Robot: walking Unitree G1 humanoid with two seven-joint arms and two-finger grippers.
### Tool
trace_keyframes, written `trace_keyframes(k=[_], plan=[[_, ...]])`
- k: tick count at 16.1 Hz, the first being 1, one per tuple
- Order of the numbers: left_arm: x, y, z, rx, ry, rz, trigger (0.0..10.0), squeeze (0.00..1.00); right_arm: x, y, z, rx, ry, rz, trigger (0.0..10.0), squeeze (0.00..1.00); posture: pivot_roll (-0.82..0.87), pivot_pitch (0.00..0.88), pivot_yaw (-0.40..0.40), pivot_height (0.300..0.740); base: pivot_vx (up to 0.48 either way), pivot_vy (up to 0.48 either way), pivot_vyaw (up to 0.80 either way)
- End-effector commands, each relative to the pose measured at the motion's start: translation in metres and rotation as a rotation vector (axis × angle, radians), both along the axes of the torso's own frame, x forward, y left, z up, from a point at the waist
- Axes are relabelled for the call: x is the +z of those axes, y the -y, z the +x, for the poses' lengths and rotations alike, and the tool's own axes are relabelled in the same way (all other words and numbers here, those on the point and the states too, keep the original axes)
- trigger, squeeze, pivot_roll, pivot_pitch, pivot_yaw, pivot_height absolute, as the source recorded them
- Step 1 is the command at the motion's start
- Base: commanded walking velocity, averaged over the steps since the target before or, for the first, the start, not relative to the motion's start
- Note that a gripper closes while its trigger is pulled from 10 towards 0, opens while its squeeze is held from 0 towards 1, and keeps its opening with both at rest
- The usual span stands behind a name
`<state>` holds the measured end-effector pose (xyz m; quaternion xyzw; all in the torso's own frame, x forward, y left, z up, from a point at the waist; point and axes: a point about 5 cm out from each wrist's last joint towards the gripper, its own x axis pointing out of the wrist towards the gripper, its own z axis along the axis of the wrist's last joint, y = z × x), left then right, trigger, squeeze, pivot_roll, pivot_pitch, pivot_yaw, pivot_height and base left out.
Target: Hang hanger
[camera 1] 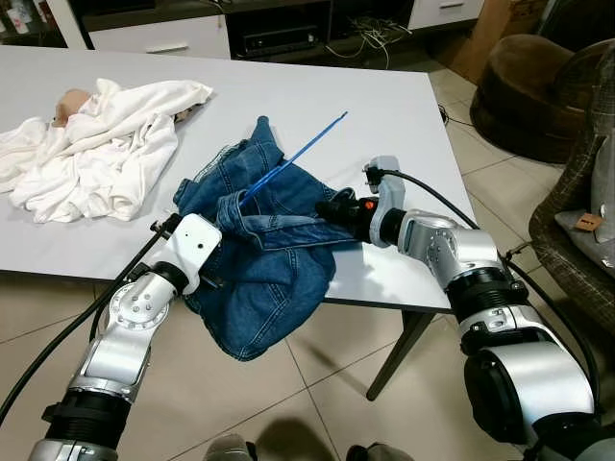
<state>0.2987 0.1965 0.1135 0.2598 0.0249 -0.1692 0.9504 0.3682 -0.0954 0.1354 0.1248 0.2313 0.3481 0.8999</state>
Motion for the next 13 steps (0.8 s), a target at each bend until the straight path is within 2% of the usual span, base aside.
trace_keyframes(k=[1, 2, 6, 8, 9, 11, 13], plan=[[0.002, 0.000, 0.001, -0.006, 0.014, 0.010, 10.0, 0.00, -0.007, 0.003, -0.003, 0.001, -0.016, -0.032, 1.3, 0.00, 0.00, 0.037, -0.017, 0.740, 0.000, 0.000, 0.00], [0.003, 0.001, 0.002, -0.008, 0.014, 0.010, 10.0, 0.00, -0.010, 0.006, -0.003, -0.012, -0.015, -0.063, 0.0, 0.00, 0.00, 0.037, -0.016, 0.740, 0.000, 0.000, 0.00], [0.004, 0.001, 0.003, -0.012, 0.018, 0.010, 10.0, 0.00, -0.009, 0.021, 0.000, -0.079, -0.008, -0.051, 0.0, 0.00, -0.01, 0.035, -0.014, 0.740, 0.000, 0.000, 0.00], [0.004, 0.001, 0.003, -0.012, 0.017, 0.010, 10.0, 0.00, -0.002, 0.023, 0.003, -0.111, 0.007, 0.005, 0.0, 0.00, -0.01, 0.036, -0.013, 0.740, 0.000, 0.000, 0.00], [0.004, 0.002, 0.003, -0.013, 0.016, 0.007, 10.0, 0.00, 0.008, 0.023, 0.007, -0.145, 0.025, 0.072, 0.0, 0.00, -0.01, 0.037, -0.014, 0.740, 0.000, 0.000, 0.00], [0.004, 0.002, 0.004, -0.013, 0.017, 0.007, 10.0, 0.00, 0.010, 0.024, 0.008, -0.151, 0.036, 0.070, 0.0, 0.00, -0.01, 0.037, -0.015, 0.740, 0.000, 0.000, 0.00], [0.003, 0.001, 0.003, -0.009, 0.017, 0.005, 10.0, 0.00, 0.011, 0.034, 0.010, -0.200, 0.074, 0.029, 0.0, 0.00, -0.01, 0.038, -0.017, 0.740, 0.000, 0.000, 0.00]])
